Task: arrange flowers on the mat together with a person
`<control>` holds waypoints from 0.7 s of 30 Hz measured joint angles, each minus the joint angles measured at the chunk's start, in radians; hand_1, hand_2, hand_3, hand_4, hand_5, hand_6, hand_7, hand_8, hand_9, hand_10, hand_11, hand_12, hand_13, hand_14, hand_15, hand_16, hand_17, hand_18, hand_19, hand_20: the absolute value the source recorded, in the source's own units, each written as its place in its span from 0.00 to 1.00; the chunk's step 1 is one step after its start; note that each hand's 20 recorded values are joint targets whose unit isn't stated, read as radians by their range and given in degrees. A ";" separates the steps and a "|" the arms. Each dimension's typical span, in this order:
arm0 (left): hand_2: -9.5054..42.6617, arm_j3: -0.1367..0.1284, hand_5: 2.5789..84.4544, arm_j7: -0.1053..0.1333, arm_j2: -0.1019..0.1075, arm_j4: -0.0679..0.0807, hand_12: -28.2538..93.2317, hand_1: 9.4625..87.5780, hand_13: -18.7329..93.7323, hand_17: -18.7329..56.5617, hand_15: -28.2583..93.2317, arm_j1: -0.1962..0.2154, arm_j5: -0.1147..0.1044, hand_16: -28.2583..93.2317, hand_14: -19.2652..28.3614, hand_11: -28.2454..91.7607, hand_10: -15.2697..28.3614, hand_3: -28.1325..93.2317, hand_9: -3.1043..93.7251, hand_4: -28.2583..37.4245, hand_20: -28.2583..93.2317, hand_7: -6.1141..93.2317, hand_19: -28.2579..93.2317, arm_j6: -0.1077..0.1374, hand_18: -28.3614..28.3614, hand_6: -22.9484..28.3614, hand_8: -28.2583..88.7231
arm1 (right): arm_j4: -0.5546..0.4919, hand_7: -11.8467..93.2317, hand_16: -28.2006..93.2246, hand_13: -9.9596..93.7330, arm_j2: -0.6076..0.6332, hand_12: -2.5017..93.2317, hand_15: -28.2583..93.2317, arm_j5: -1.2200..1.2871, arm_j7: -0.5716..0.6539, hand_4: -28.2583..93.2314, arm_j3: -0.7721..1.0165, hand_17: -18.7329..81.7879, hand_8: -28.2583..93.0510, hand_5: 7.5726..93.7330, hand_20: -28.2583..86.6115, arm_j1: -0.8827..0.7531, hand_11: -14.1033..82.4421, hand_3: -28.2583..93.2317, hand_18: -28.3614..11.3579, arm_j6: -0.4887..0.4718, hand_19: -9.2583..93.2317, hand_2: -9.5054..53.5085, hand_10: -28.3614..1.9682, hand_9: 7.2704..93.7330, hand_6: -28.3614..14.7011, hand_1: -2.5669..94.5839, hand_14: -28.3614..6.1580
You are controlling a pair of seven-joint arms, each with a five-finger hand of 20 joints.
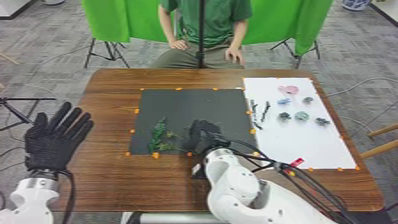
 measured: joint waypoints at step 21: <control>0.39 0.000 0.52 -0.016 -0.002 -0.001 0.30 0.24 0.42 0.20 0.49 0.012 -0.021 0.18 0.74 0.37 0.69 0.82 0.45 0.00 0.33 0.17 0.47 0.002 0.73 0.58 0.16 | -0.110 0.49 0.43 0.66 -0.010 0.37 0.82 0.189 -0.008 0.09 0.090 0.39 0.23 0.76 0.45 -0.086 0.68 0.78 0.08 -0.026 0.76 0.08 0.26 0.66 0.54 0.42 0.26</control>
